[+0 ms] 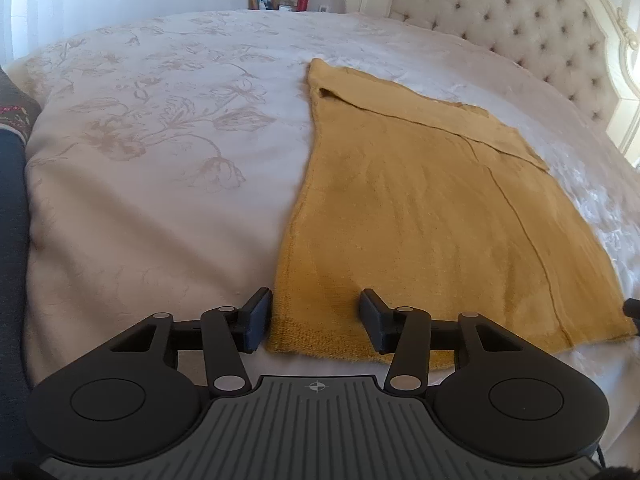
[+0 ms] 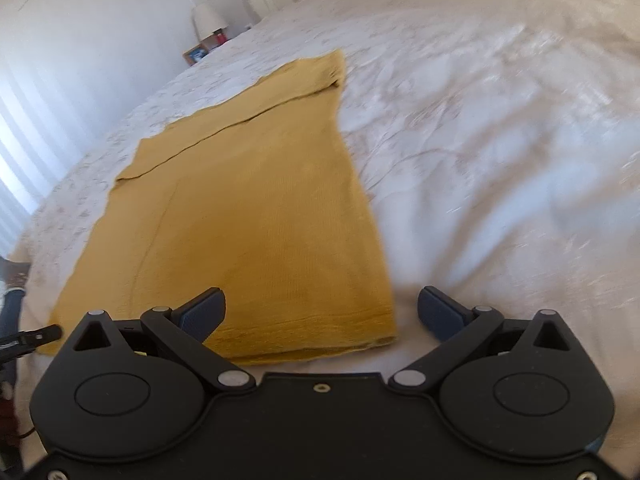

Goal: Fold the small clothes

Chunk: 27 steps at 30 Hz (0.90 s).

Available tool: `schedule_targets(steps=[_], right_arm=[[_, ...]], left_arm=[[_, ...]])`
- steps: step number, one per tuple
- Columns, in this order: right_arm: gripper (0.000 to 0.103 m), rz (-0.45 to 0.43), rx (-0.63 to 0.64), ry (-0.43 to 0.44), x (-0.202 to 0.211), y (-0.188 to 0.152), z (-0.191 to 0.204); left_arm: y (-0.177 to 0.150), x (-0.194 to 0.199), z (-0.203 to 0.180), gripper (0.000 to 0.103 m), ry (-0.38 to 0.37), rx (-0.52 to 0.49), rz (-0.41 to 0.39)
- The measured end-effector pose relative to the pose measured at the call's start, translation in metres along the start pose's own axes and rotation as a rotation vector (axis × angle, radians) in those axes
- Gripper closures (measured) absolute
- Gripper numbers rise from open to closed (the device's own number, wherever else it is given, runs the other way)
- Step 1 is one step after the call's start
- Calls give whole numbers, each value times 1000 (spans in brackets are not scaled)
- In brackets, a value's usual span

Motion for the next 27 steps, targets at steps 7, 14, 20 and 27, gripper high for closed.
schedule_targets(steps=[7,14,20,27], right_arm=[[1,23,-46,18,-5,3,-8],[56,42,-92,77,-8,2,-12],[86,34,-174,131,-5,2,-20],[87,-78,-229,217,19,12,-24]], left_arm=[[-1,-5,4,61,-5,14,18],[-2,-8,8,83,-34,36,18],[-1,-3,13,97,-83,88,-9],[17,24,5,97,-122,56,-105]])
Point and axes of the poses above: each gripper's, at about its wrist camera, not at the fingertips, and x roughly against the way its jaws point, z to its left, y to its top, the point moved 2 cm from there along -x, roughly the way its jaws point, and after that the axes turned 11 degrees about -y, right-handed, at the moved point
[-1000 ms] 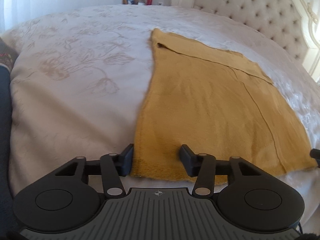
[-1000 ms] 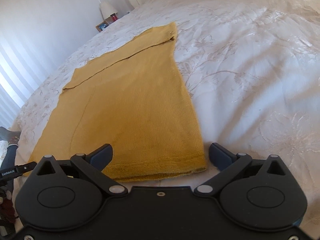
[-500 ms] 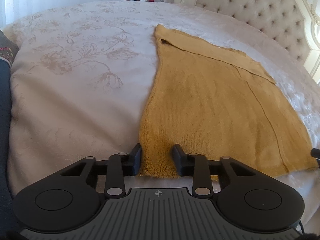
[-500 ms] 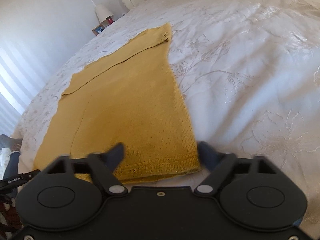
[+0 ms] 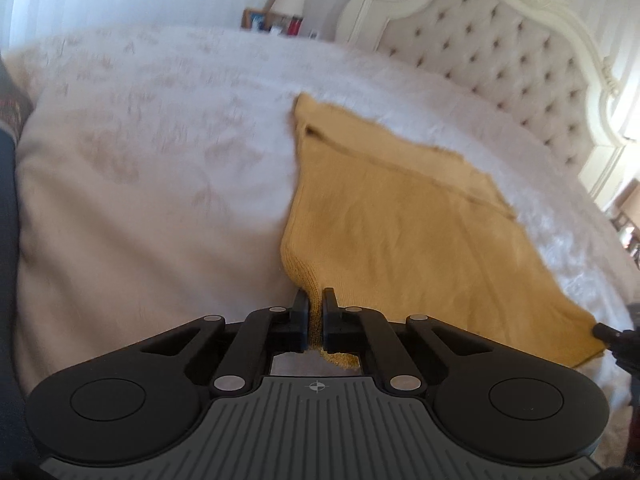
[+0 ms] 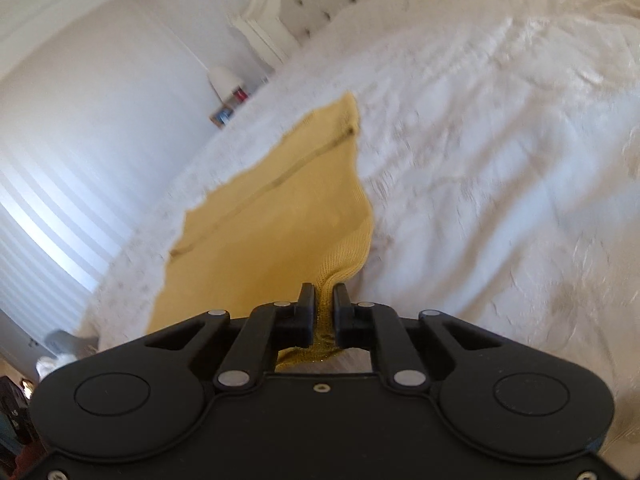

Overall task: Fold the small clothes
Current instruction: 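Grasp the hem with the left gripper while the right gripper grasps the hem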

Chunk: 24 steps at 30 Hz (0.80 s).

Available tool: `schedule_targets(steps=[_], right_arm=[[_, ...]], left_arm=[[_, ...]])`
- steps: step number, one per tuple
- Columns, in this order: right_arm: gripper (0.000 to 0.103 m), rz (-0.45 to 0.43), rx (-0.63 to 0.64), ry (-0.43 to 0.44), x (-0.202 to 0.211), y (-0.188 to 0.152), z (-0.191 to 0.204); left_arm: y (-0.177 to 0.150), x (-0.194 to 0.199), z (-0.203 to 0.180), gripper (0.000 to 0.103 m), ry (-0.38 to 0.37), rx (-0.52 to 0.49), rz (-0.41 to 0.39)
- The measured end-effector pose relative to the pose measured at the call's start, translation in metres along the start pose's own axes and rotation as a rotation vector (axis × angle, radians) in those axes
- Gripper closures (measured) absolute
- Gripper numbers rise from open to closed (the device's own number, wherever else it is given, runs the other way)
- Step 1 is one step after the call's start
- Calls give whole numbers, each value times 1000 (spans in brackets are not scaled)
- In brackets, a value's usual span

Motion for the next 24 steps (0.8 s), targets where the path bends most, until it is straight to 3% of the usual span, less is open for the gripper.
schedule_targets(steps=[11,13,18,24], right_arm=[[87,-24,28,9,3,18,13],[93,-34,38,12,3,25,17],[93,-73,62,24,2,51,27],[93,-45,92,-22,-9,56,31]], left_arm=[[22,1,-2,97,-36,22,-58],[26,1,-2,97,-41,25,-66],[47,0,-3,97,-65,9,-99],[56,-6,-3,97,-64,8,-113]])
Point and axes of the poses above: each gripper's, at about its wrist camera, not at the fingertips, and x roughly against the way its jaws point, z to its left, y to its top, the point moved 2 cm from there along -x, roughly the way its jaws point, and after that the axes turned 11 degrees about -y, right-handed, at the moved point
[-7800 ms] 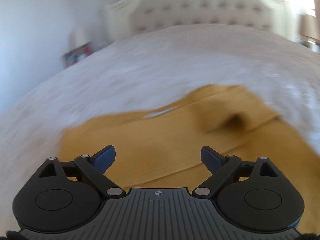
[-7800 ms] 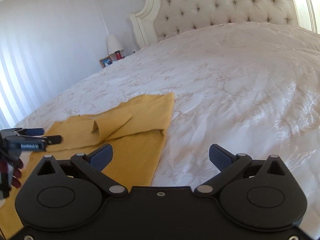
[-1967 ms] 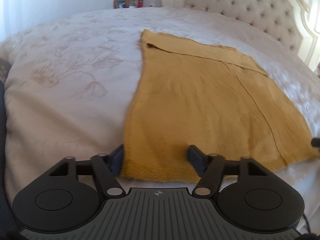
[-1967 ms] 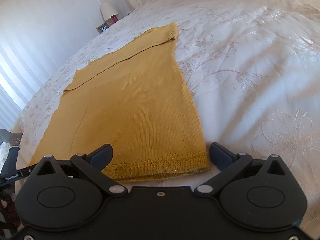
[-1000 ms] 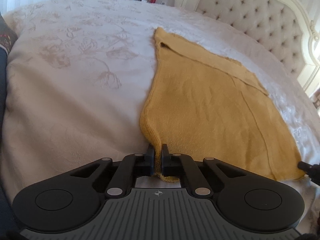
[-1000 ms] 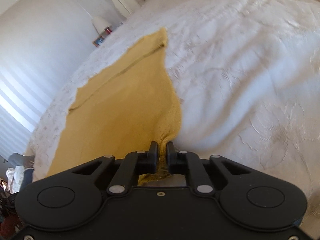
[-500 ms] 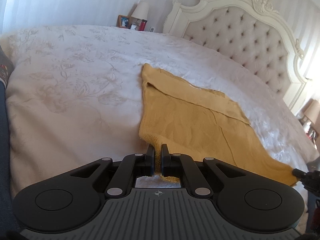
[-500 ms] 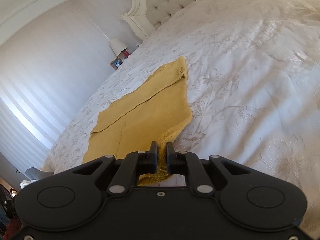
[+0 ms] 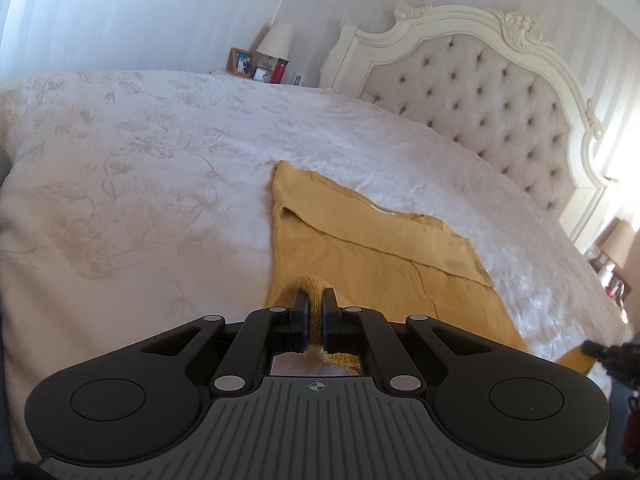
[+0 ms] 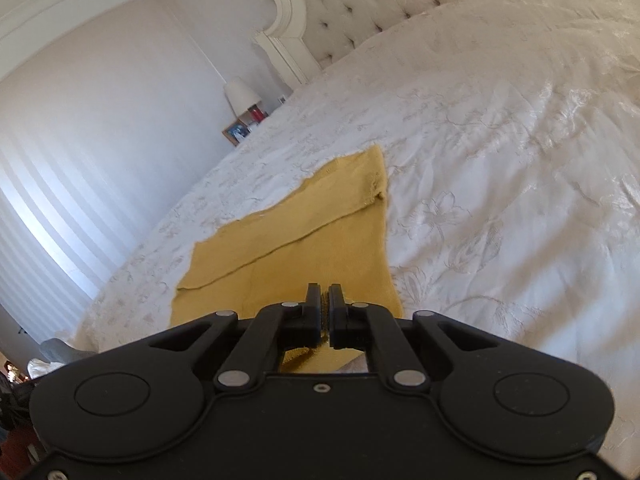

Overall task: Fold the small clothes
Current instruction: 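Grasp the hem with the left gripper while the right gripper grasps the hem, then lift the hem with both grippers and fold it over toward the collar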

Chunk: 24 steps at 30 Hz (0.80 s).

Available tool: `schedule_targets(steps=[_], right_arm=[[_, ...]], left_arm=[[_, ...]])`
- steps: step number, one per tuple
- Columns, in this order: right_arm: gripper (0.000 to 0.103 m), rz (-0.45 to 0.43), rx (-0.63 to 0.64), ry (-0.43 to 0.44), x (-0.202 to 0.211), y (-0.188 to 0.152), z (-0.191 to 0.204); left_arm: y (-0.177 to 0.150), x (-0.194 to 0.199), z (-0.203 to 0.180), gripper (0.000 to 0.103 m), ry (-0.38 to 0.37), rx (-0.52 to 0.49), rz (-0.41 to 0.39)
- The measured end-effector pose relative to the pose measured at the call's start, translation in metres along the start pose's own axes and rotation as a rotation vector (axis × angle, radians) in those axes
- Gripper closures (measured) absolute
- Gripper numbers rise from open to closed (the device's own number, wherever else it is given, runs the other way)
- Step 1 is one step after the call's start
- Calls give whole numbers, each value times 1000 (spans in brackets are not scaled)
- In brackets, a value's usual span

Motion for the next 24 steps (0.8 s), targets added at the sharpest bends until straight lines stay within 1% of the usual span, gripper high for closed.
schedule_targets(steps=[5,7,9,11,13,15,18,21,22,23,24], right_arm=[[93,26,-32,-20,2,-13,-8],[93,57,-42,-34,4,-21,-12],[93,93,-50,-56,4,-30,-18],[93,147,-62,-90,2,-40,-25],[93,192,-70,-124,3,-48,-33],[93,219,-69,-155,5,-53,-38],[92,233,-72,-162,9,-55,-42],[90,251,-33,-199,8,-54,-38],[85,255,-13,-214,8,-55,-36],[85,258,0,-223,7,-55,-36],[85,258,2,-215,8,-55,-36]], left_arm=[[-9,2,6,97,9,22,23],[-17,5,10,97,15,42,40],[-26,7,13,97,27,51,72],[-36,7,18,97,40,69,107],[-46,7,23,97,59,92,153],[-54,5,30,97,82,116,198],[-64,2,40,96,105,148,266],[-64,0,37,94,120,107,303],[-63,0,36,94,122,95,312],[-62,-1,35,93,121,88,321],[-63,-1,35,85,118,86,322]])
Point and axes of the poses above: each gripper's, at about its wrist camera, not at the fingertips, and x roughly against the way its jaws point, z to its left, y to its top, the point moved 2 cm from there along -x, roughly the way its jaws point, and after that the axes turned 11 degrees about -y, right-handed, at the moved point
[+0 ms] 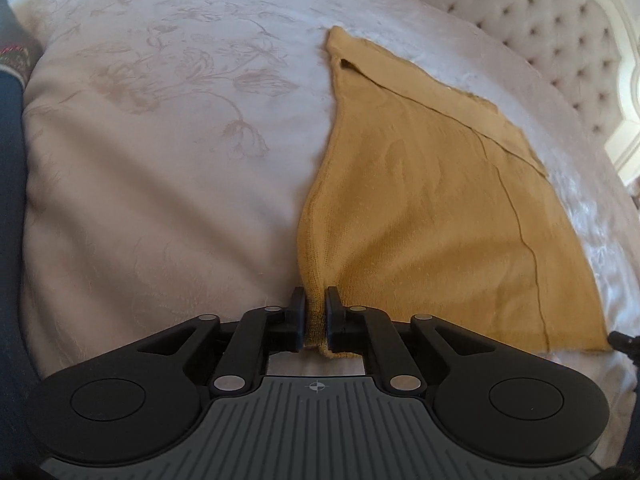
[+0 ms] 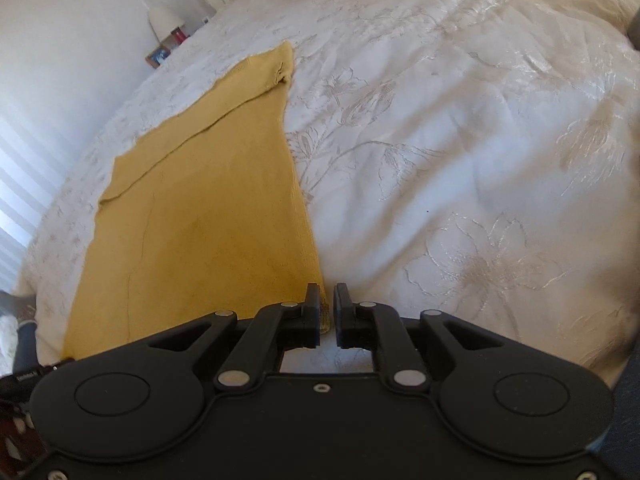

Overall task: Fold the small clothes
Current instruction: 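Lift the hem with both grippers and fold it over toward the collar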

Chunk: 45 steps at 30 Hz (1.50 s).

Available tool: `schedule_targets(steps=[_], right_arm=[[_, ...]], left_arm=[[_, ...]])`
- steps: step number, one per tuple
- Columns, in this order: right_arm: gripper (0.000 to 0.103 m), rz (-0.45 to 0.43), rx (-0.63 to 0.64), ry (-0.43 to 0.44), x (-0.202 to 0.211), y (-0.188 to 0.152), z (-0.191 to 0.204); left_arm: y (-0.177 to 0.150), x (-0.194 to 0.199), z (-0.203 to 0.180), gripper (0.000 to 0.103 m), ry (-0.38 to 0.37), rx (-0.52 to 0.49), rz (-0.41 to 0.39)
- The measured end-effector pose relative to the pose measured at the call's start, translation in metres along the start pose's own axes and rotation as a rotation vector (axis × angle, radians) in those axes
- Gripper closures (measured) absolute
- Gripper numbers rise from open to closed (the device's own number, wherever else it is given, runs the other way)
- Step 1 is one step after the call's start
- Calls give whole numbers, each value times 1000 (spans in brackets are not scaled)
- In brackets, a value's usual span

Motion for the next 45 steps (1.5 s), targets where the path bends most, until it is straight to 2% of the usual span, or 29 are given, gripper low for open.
schedule_targets(steps=[1,3,4,5,9,16,17,18,19,20,21,24,26,28,33,38,45], right_arm=[[83,-6,-10,11,1,0,-1],[64,-30,-27,24,3,2,-3],[45,-39,-33,31,4,3,-5],[35,-44,-38,42,4,4,-5],[35,-31,-36,56,-3,7,-5],[35,14,-35,88,-17,5,-5],[37,24,-32,101,-19,4,-4],[40,39,-27,117,-20,3,-2],[53,54,-19,129,-21,2,0],[82,74,-11,137,-23,1,2],[92,86,-9,140,-25,-1,3],[92,73,-15,174,-19,0,6],[92,33,-54,237,-8,8,7],[92,-21,-95,298,4,22,7],[92,-125,-129,383,18,65,20],[92,-193,-127,416,10,110,39],[92,-273,-130,416,-19,180,62]], left_arm=[[0,1,1,79,-13,4,-5],[-2,2,2,62,-52,21,-22],[-2,3,3,61,-61,29,-29],[-2,2,2,60,-59,31,-33],[2,-6,-1,55,-54,30,-51],[4,-15,-1,55,-74,25,-62],[4,-15,-1,56,-77,20,-60],[4,-15,-1,70,-83,15,-61],[3,-15,1,82,-93,18,-59],[3,-16,3,98,-110,37,-52],[2,-16,7,98,-137,74,-50],[4,-10,8,98,-162,102,-75],[10,-1,4,98,-188,102,-106],[20,7,0,98,-226,120,-138],[61,19,-12,98,-281,110,-224],[104,13,-24,98,-311,75,-279],[161,-9,-29,98,-332,48,-332]])
Point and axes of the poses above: each gripper's, at about its wrist camera, not at the fingertips, and x roughly against the way its jaws point, z to its left, y to its top, the point moved 2 cm from there along -x, roughly the way its jaws point, and after that the axes turned 11 degrees about -y, right-handed, at the moved point
